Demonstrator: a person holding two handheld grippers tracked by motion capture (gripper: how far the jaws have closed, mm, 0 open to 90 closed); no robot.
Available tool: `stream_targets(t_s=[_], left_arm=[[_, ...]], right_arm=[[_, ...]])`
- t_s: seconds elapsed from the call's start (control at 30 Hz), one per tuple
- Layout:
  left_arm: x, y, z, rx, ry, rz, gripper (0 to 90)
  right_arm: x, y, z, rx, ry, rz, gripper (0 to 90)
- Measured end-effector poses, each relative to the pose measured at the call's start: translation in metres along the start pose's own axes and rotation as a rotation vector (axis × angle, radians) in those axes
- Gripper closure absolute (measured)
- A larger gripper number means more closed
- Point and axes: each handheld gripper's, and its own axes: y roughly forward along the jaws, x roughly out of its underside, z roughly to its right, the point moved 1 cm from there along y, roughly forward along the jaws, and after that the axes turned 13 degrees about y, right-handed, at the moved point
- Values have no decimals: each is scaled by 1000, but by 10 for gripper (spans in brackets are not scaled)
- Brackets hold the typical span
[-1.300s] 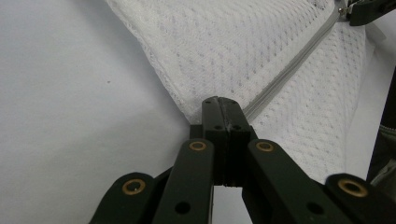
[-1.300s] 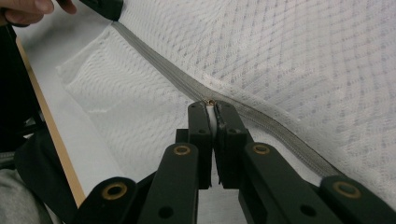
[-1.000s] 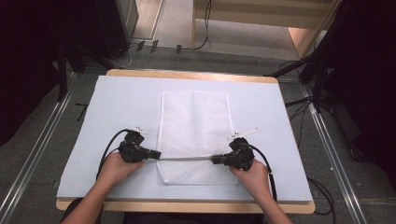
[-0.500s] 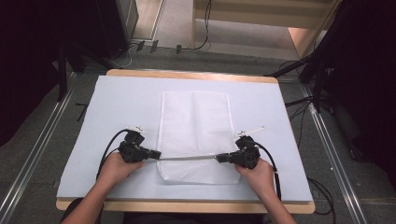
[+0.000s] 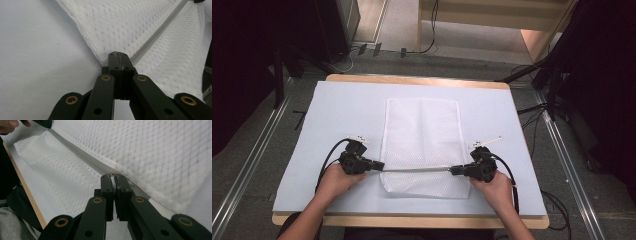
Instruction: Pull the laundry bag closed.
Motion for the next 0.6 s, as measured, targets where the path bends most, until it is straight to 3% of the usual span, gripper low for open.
stream_targets(t_s=[0.03,0.07,0.27,0.33,0.37,0.4,0.47,0.5,0.6], left_arm=[[0,0,0,0,-1,-1,900],[0,0,0,3,-7,2,900],[0,0,-1,3,-4,-3,900],[0,-1,-1,6,-6,0,900],[0,-1,-2,5,-6,1,900],[0,0,-1,6,-8,2,900],[0,-1,-2,5,-7,-2,900],[0,-1,-2,9,-15,1,900],[0,-1,-2,10,-17,0,900]], right_arm=[[1,-3,4,-28,11,2,886],[2,-8,7,17,16,9,886],[7,-19,20,15,29,18,886],[7,-25,25,79,31,29,886],[8,-31,31,76,39,46,886],[8,-35,38,27,88,62,885],[8,-36,39,10,99,64,885],[7,-32,32,59,56,47,884],[5,-31,33,52,63,56,884]])
